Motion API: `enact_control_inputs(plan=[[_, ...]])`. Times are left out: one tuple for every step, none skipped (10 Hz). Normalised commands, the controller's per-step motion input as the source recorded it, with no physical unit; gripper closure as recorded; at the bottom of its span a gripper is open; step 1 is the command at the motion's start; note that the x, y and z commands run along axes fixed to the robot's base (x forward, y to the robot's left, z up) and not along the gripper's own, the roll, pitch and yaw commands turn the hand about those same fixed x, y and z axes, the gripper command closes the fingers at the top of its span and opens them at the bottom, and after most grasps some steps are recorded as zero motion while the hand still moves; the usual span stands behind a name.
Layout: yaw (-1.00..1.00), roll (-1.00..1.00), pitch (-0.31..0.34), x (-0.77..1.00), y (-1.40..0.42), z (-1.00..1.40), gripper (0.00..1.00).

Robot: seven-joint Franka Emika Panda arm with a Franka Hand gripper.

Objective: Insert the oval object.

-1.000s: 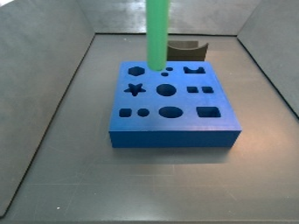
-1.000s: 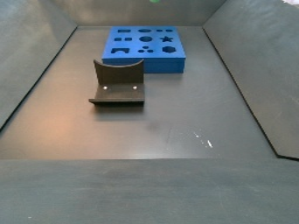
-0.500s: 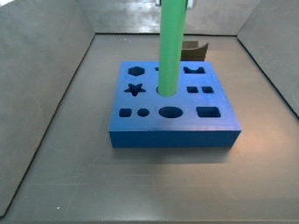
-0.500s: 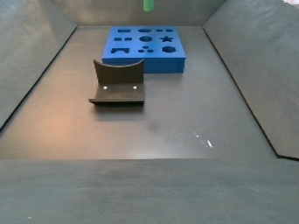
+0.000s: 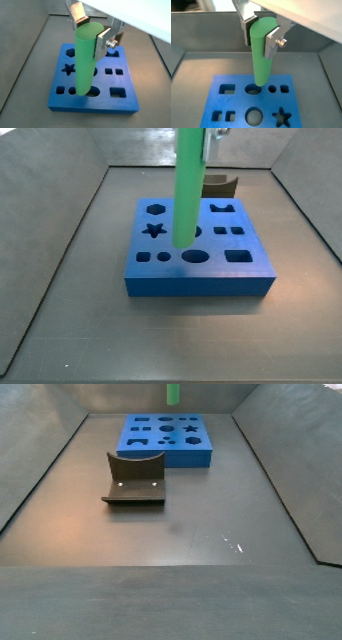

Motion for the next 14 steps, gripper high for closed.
enact_control_inputs(plan=[[-1.00, 0.03, -0.010, 0.00, 0.00, -0.27, 1.00], [-1.00, 0.03, -0.010, 0.00, 0.00, -0.27, 1.00], [-1.00, 0.04, -0.006, 0.00, 0.00, -0.26, 1.00], [-1.00, 0.04, -0.004, 0.00, 0.00, -0.24, 1.00], [-1.00, 0.00, 0.000, 0.04, 0.00, -0.06, 1.00], [-0.82, 0.00, 0.000, 0.29, 0.00, 0.00, 1.00], [-0.77, 0.00, 0.000, 0.35, -0.01, 0.00, 1.00], [-0.71, 0.00, 0.000, 0.42, -0.01, 0.00, 1.00], [-0.69, 0.00, -0.011, 0.44, -0.02, -0.03, 1.00], [-0.85, 0.00, -0.040, 0.27, 0.00, -0.04, 1.00], [-0.93, 0.00, -0.059, 0.16, 0.00, -0.05, 1.00], [-1.00, 0.00, -0.036, 0.00, 0.00, -0.10, 1.00], [-1.00, 0.02, -0.011, 0.00, 0.00, -0.13, 1.00], [-0.96, 0.07, -0.001, 0.06, 0.00, -0.25, 1.00]])
